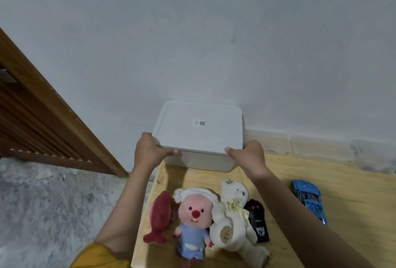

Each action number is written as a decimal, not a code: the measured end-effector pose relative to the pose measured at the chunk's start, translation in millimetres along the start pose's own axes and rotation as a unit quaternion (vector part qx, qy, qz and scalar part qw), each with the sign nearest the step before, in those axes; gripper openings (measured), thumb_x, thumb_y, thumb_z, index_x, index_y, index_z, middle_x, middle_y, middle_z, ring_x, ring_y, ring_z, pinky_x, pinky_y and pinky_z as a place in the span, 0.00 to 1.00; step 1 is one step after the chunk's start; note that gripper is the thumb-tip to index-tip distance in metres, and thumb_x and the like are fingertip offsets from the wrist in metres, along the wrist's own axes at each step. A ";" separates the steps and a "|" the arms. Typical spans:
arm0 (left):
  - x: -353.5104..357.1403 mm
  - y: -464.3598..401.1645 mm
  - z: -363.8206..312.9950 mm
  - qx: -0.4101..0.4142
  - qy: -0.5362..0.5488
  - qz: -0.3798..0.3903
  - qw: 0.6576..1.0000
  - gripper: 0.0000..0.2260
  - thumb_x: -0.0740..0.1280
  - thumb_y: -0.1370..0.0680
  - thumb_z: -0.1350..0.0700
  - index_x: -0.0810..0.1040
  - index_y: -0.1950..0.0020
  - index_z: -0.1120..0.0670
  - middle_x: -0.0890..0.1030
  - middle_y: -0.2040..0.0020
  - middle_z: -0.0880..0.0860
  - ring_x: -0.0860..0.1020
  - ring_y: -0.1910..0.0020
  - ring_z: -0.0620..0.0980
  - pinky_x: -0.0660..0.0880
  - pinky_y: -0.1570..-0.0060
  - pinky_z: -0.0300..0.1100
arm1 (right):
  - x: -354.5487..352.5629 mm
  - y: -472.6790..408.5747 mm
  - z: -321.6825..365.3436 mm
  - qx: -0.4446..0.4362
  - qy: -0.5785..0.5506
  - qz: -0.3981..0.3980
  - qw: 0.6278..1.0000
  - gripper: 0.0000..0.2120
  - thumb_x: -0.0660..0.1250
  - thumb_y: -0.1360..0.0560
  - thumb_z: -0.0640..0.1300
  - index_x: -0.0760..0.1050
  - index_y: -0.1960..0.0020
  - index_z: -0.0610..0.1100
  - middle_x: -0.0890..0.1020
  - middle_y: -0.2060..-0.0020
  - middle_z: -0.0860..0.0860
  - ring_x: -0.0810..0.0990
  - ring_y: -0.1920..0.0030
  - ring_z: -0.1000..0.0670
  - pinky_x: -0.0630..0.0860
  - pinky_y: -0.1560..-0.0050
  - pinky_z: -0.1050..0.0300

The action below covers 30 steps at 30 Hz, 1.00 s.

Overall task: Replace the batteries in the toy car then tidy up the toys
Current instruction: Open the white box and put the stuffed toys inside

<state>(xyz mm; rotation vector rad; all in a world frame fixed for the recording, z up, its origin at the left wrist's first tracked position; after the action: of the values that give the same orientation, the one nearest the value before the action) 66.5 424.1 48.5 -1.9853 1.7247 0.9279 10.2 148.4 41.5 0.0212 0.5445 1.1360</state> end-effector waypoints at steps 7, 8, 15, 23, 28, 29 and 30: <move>-3.3 -0.2 1.5 -0.001 -0.008 0.001 1.000 0.36 0.83 0.44 0.47 0.70 0.46 0.61 0.79 0.55 0.54 0.78 0.55 0.52 0.78 0.59 0.49 | -2.0 0.8 2.0 0.011 0.004 -0.003 1.000 0.06 0.76 0.34 0.43 0.79 0.65 0.46 0.83 0.64 0.50 0.83 0.59 0.48 0.81 0.53 0.49; -3.3 -0.4 1.4 0.000 -0.008 0.002 1.000 0.36 0.83 0.44 0.47 0.70 0.46 0.61 0.79 0.55 0.54 0.78 0.55 0.52 0.78 0.59 0.49 | -2.6 0.8 2.0 0.013 0.002 -0.001 1.000 0.06 0.76 0.35 0.43 0.79 0.66 0.46 0.83 0.64 0.50 0.83 0.60 0.48 0.81 0.53 0.48; -3.5 2.8 -0.4 0.012 0.026 0.004 1.000 0.36 0.83 0.42 0.51 0.68 0.43 0.61 0.76 0.53 0.50 0.76 0.53 0.51 0.76 0.57 0.46 | -5.3 0.8 6.2 0.015 -0.034 0.020 0.999 0.06 0.76 0.34 0.41 0.79 0.65 0.46 0.83 0.62 0.49 0.83 0.58 0.48 0.81 0.50 0.50; -1.4 10.4 -9.1 0.025 0.040 0.041 0.998 0.39 0.82 0.39 0.52 0.63 0.38 0.60 0.75 0.51 0.52 0.75 0.55 0.49 0.71 0.57 0.43 | 0.7 4.6 -1.3 -0.045 0.026 0.025 0.998 0.16 0.73 0.32 0.49 0.74 0.48 0.43 0.81 0.52 0.49 0.80 0.52 0.48 0.76 0.54 0.56; -3.8 8.4 -8.2 0.044 0.040 0.054 0.997 0.39 0.80 0.36 0.51 0.64 0.33 0.59 0.74 0.45 0.52 0.74 0.52 0.50 0.72 0.56 0.43 | 8.9 6.8 -8.8 -0.110 0.032 0.045 0.992 0.29 0.70 0.39 0.60 0.70 0.39 0.55 0.78 0.45 0.52 0.76 0.41 0.51 0.76 0.41 0.47; -4.2 7.1 -8.2 0.045 0.046 0.053 0.997 0.39 0.80 0.36 0.51 0.64 0.32 0.58 0.74 0.43 0.52 0.74 0.49 0.51 0.72 0.54 0.44 | 8.0 9.3 -7.1 -0.118 0.023 0.052 0.991 0.28 0.71 0.37 0.58 0.69 0.39 0.55 0.77 0.43 0.53 0.75 0.41 0.53 0.75 0.41 0.49; -4.5 6.2 -8.2 0.043 0.054 0.054 0.996 0.40 0.81 0.37 0.52 0.64 0.32 0.58 0.73 0.42 0.51 0.73 0.47 0.51 0.72 0.52 0.44 | 6.5 14.1 -2.8 -0.125 0.012 0.057 0.990 0.27 0.72 0.35 0.55 0.68 0.38 0.55 0.76 0.42 0.53 0.75 0.40 0.54 0.74 0.41 0.53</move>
<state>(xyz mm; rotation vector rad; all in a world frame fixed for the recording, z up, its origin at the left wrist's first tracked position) 62.3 420.9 58.4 -1.9358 1.9140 0.7783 -1.0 159.4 40.5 -0.1813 0.4228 1.3112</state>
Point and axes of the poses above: each hand's wrist, its own y-axis away from the middle knuckle, its own x-axis out of the palm, z = x × y, the point moved 4 cm from there along -y, towards the middle knuckle
